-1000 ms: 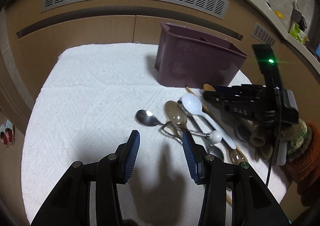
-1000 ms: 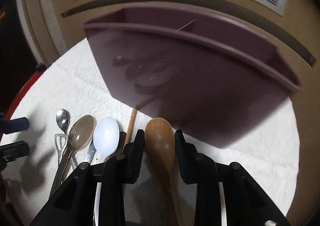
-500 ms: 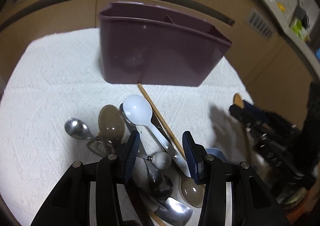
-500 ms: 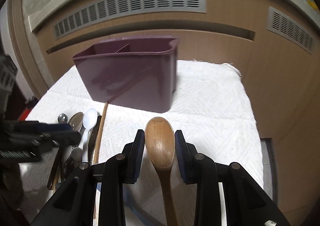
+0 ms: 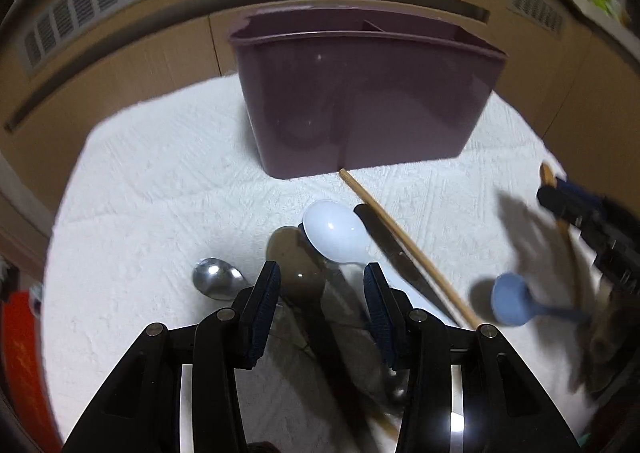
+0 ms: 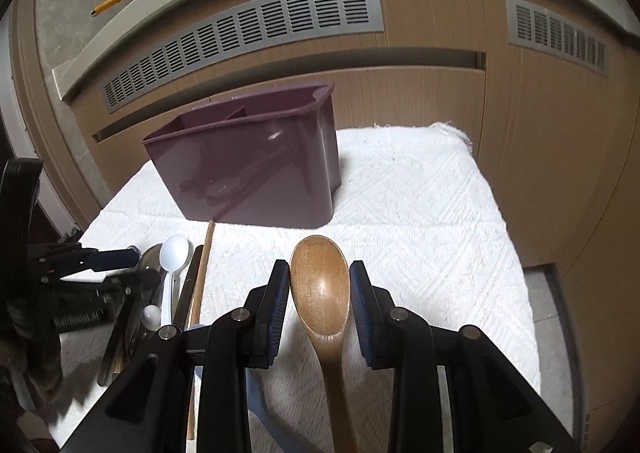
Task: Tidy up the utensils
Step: 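Move the left tool toward the white plastic spoon while the right holds the wooden spoon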
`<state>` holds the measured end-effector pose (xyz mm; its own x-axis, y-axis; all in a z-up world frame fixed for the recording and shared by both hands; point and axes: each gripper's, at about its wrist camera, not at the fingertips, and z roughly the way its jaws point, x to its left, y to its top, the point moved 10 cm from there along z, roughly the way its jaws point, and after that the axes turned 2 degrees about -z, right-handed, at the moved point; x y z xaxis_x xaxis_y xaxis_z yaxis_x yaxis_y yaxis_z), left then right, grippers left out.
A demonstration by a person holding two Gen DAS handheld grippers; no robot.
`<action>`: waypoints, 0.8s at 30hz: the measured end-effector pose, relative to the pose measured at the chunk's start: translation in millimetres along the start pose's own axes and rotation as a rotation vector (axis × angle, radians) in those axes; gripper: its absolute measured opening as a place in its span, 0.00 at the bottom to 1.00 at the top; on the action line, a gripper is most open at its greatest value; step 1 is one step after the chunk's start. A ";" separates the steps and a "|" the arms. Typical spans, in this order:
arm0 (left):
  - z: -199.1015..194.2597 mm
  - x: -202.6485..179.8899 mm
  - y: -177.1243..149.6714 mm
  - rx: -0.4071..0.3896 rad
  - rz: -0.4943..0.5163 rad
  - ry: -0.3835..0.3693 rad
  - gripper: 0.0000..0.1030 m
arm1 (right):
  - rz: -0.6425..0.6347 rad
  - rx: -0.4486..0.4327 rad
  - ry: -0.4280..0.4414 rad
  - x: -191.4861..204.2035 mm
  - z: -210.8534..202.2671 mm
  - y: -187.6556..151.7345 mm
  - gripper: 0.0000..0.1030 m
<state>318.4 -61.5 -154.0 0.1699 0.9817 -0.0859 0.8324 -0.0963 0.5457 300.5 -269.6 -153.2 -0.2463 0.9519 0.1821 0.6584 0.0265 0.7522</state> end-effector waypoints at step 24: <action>42.7 -71.0 42.3 0.039 0.034 0.001 0.40 | 0.075 -0.044 -0.025 -14.9 -10.8 4.5 0.28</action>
<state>364.1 -142.3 -160.4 0.1976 0.9780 -0.0667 0.8463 -0.1359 0.5151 299.4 -286.9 -145.7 -0.1792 0.9580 0.2238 0.6420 -0.0584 0.7644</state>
